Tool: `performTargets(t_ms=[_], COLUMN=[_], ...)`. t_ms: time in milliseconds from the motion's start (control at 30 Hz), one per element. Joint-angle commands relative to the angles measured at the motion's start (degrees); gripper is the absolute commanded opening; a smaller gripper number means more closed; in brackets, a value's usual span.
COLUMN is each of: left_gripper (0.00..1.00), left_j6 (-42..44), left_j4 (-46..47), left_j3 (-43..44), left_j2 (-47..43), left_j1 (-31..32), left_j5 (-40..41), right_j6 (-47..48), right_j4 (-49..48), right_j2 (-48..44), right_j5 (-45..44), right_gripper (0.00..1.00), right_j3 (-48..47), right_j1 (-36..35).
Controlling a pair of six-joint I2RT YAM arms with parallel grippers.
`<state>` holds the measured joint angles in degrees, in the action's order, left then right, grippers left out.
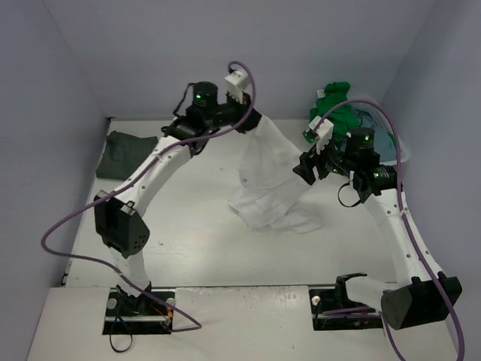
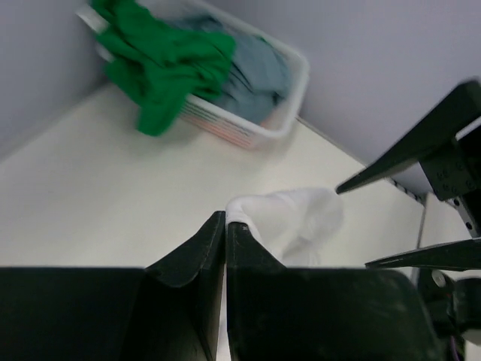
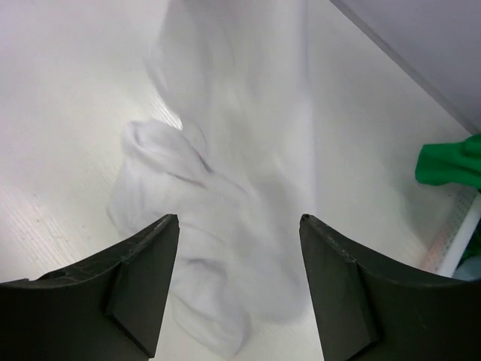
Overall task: Fold and stack the t-shirts
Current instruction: Flatten out the crumpled T-shirt at the center of the board.
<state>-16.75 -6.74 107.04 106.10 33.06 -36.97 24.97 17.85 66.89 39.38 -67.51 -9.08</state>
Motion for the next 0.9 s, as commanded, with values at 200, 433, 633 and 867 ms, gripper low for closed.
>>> performTargets(t_ms=[200,433,633,867], left_gripper=[0.00,0.00,0.00,0.00], left_j6=[-0.39,0.84,1.20,1.02], left_j4=[2.17,0.94,1.21,0.77], left_j3=[4.23,-1.92,-4.48,-4.04], left_j2=[-13.90,-18.21,-19.35,-19.97], left_j1=[-11.95,-13.81,-13.99,-14.42], left_j5=[0.14,-0.38,-0.56,-0.82], right_j6=[3.59,6.23,4.04,-1.68], right_j4=[0.08,3.25,-1.04,-15.72], right_j2=[2.00,10.97,20.37,26.96], right_j5=[-4.41,-4.91,-1.50,0.00], right_gripper=[0.62,0.61,0.57,0.55], right_j3=[1.67,2.73,1.50,-1.66], right_j1=[0.03,-6.71,-13.59,-14.38])
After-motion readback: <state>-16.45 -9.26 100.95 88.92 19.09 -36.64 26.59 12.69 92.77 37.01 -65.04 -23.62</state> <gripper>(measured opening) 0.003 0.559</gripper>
